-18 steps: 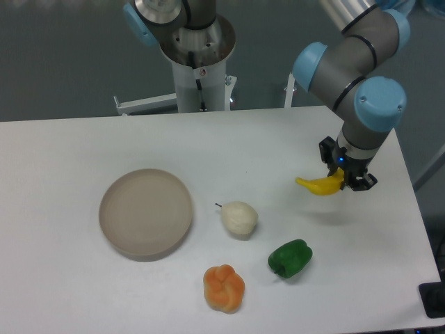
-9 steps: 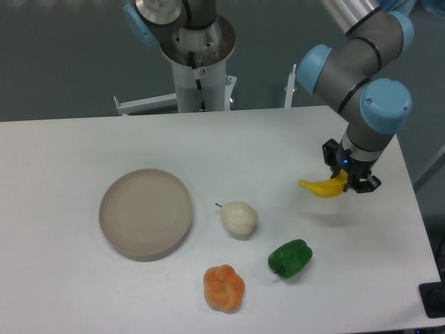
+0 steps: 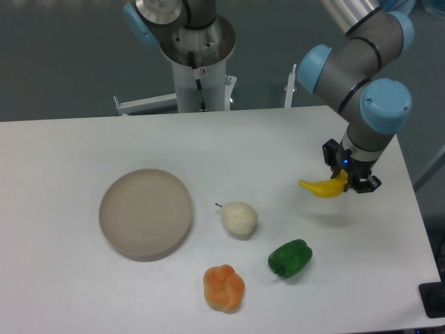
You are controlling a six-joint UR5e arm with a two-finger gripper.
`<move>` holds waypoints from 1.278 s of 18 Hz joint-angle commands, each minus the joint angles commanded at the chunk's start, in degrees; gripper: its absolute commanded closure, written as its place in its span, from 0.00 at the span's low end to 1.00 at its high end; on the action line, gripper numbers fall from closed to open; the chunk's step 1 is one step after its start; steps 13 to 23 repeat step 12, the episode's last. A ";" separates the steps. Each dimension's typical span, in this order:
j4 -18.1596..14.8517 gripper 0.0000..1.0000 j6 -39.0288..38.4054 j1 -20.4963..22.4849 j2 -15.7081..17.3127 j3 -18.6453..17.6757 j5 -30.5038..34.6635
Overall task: Pick up the banana from the table
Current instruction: 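Hold the banana raised above the table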
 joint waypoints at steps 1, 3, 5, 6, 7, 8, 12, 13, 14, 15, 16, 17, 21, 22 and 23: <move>0.00 0.88 0.00 0.00 -0.17 0.35 -0.09; -0.09 0.88 -0.09 -0.44 -0.70 1.84 0.00; -0.09 0.89 -2.10 -1.23 -1.05 2.37 -0.09; -0.09 0.89 -3.15 -1.84 -1.05 2.72 -0.09; -0.26 0.89 -3.51 -2.28 -0.88 3.16 -0.18; -0.26 0.88 -3.86 -2.55 -0.79 2.99 -0.26; -0.26 0.88 -6.23 -4.04 -0.44 2.38 -0.18; -0.26 0.88 -6.23 -4.04 -0.44 2.38 -0.18; -0.26 0.88 -6.23 -4.04 -0.44 2.38 -0.18; -0.26 0.88 -6.23 -4.04 -0.44 2.38 -0.18; -0.26 0.88 -6.23 -4.04 -0.44 2.38 -0.18; -0.26 0.88 -6.23 -4.04 -0.44 2.38 -0.18; -0.26 0.88 -6.23 -4.04 -0.44 2.38 -0.18; -0.26 0.88 -6.23 -4.04 -0.44 2.38 -0.18; -0.26 0.88 -6.23 -4.04 -0.44 2.38 -0.18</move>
